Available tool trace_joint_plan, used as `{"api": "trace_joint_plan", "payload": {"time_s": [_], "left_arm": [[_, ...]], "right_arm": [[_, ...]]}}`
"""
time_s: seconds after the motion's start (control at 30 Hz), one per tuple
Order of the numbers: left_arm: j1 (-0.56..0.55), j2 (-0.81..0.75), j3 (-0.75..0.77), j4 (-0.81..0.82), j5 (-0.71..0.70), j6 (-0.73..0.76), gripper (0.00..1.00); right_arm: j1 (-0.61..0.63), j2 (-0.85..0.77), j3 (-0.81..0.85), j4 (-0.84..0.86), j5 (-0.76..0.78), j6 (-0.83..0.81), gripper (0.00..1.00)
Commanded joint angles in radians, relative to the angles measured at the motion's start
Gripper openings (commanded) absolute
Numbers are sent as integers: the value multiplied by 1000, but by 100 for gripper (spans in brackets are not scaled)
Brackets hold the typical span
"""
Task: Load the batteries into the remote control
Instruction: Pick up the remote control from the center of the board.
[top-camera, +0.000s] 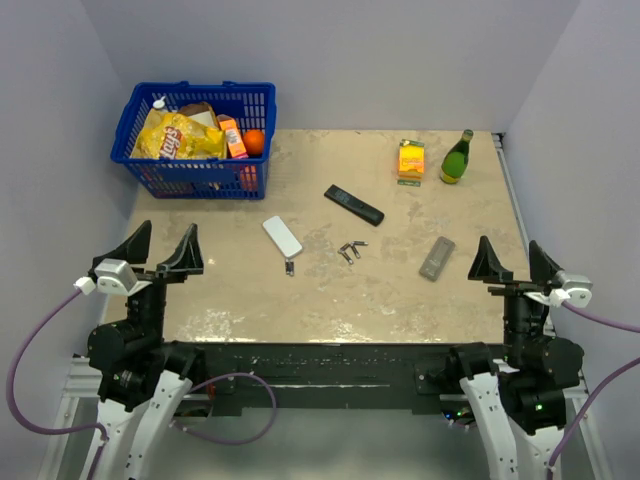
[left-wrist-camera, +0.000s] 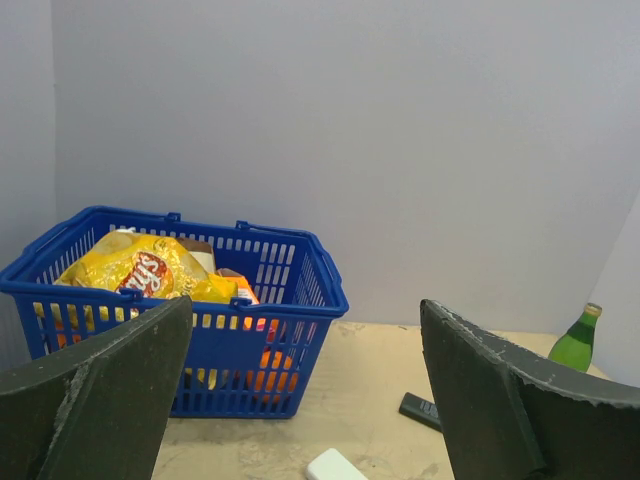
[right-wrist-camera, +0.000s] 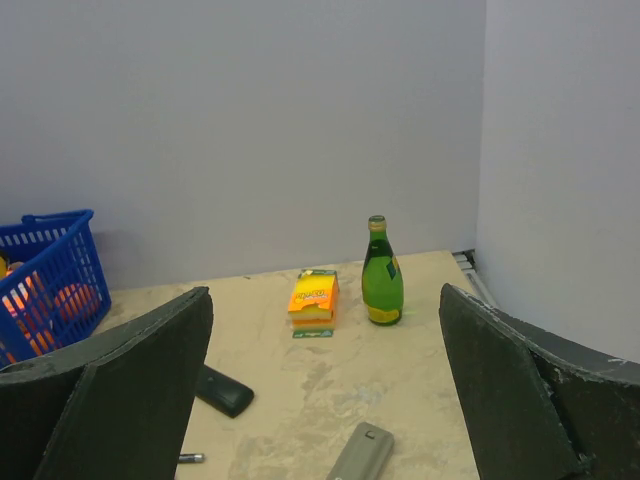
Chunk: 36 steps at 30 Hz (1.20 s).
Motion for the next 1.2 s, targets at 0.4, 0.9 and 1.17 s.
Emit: {"api": "trace_joint_plan", "payload": {"time_s": [0.4,0.9,1.17], "left_arm": [[5,42,30,-47,-2,-44,100],[7,297,105,-293,72,-79,100],[7,279,98,-291,73,-70,100]], "right_arm": [[-10,243,148,-66,-158,105,98],[46,938,294,-152,-562,195,98],[319,1313,378,-19,-348,195,98]]}}
